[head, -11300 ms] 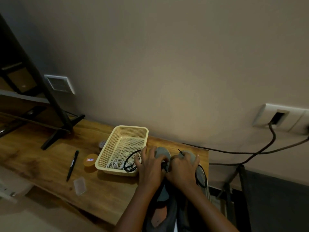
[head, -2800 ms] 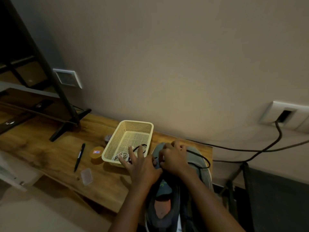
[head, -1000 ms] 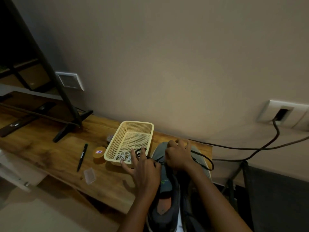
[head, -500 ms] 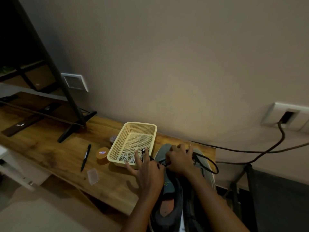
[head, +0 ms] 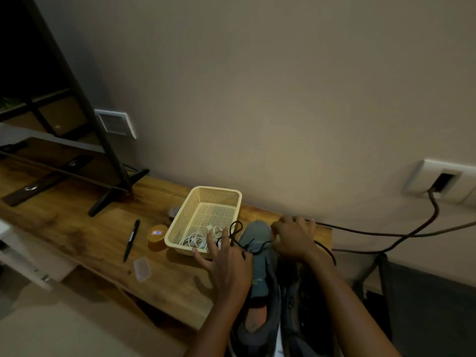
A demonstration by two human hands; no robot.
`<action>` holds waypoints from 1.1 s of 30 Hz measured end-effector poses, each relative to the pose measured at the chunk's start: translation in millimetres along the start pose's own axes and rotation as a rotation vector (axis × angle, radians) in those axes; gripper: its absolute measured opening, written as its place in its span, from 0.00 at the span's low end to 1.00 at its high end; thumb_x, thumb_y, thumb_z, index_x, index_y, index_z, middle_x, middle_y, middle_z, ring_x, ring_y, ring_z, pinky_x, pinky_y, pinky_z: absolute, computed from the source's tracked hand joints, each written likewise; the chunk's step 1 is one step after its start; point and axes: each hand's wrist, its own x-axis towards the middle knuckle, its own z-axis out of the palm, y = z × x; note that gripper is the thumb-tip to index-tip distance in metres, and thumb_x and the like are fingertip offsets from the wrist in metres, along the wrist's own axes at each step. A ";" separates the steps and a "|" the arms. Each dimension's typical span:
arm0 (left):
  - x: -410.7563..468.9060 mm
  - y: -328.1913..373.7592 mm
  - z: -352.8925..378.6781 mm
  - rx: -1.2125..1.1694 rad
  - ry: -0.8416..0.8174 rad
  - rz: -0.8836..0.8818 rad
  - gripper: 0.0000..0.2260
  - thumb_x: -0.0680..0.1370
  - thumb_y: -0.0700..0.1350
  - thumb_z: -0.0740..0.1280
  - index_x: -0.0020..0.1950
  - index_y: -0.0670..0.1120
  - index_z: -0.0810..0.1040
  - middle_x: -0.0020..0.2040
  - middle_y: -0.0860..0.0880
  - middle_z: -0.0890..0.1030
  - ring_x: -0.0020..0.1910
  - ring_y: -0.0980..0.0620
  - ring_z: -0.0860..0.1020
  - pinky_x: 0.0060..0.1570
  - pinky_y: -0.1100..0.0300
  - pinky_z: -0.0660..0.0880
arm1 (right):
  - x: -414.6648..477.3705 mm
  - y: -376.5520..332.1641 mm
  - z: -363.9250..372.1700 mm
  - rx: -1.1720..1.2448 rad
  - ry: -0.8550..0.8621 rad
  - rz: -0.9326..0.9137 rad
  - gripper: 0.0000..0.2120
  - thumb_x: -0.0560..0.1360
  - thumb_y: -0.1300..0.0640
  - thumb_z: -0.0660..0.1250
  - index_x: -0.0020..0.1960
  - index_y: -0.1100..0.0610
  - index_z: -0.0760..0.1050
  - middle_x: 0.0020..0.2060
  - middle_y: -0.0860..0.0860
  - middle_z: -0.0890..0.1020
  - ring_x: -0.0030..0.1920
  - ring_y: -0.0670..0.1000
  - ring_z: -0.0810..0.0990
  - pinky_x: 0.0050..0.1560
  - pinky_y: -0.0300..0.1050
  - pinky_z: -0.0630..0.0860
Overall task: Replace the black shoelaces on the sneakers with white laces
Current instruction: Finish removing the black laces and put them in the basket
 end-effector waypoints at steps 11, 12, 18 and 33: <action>-2.4 -0.6 -1.7 0.002 0.012 -0.002 0.12 0.79 0.53 0.58 0.53 0.53 0.81 0.77 0.55 0.55 0.76 0.46 0.42 0.64 0.38 0.34 | 3.5 -17.7 14.4 -0.067 0.007 -0.097 0.13 0.77 0.53 0.57 0.53 0.57 0.77 0.65 0.51 0.68 0.71 0.59 0.56 0.69 0.68 0.43; -2.8 -0.1 -1.7 0.001 0.022 -0.005 0.12 0.79 0.53 0.59 0.53 0.53 0.81 0.77 0.55 0.56 0.76 0.46 0.43 0.64 0.38 0.34 | 3.3 -12.9 7.7 -0.060 0.001 -0.080 0.12 0.77 0.52 0.58 0.52 0.55 0.77 0.65 0.50 0.68 0.70 0.59 0.56 0.70 0.67 0.45; -0.7 1.0 -0.9 -0.017 0.002 -0.009 0.12 0.79 0.52 0.59 0.52 0.52 0.81 0.77 0.55 0.55 0.76 0.46 0.42 0.67 0.38 0.36 | 0.0 5.2 -5.5 -0.065 -0.032 0.062 0.12 0.77 0.51 0.58 0.54 0.52 0.77 0.64 0.52 0.70 0.69 0.59 0.59 0.70 0.63 0.52; -3.0 2.1 -0.1 -0.019 0.054 -0.042 0.13 0.79 0.51 0.58 0.50 0.51 0.82 0.77 0.54 0.57 0.76 0.45 0.45 0.67 0.37 0.38 | -2.2 4.5 -15.0 0.031 0.019 0.010 0.06 0.73 0.54 0.64 0.45 0.53 0.78 0.60 0.49 0.73 0.68 0.57 0.60 0.70 0.65 0.46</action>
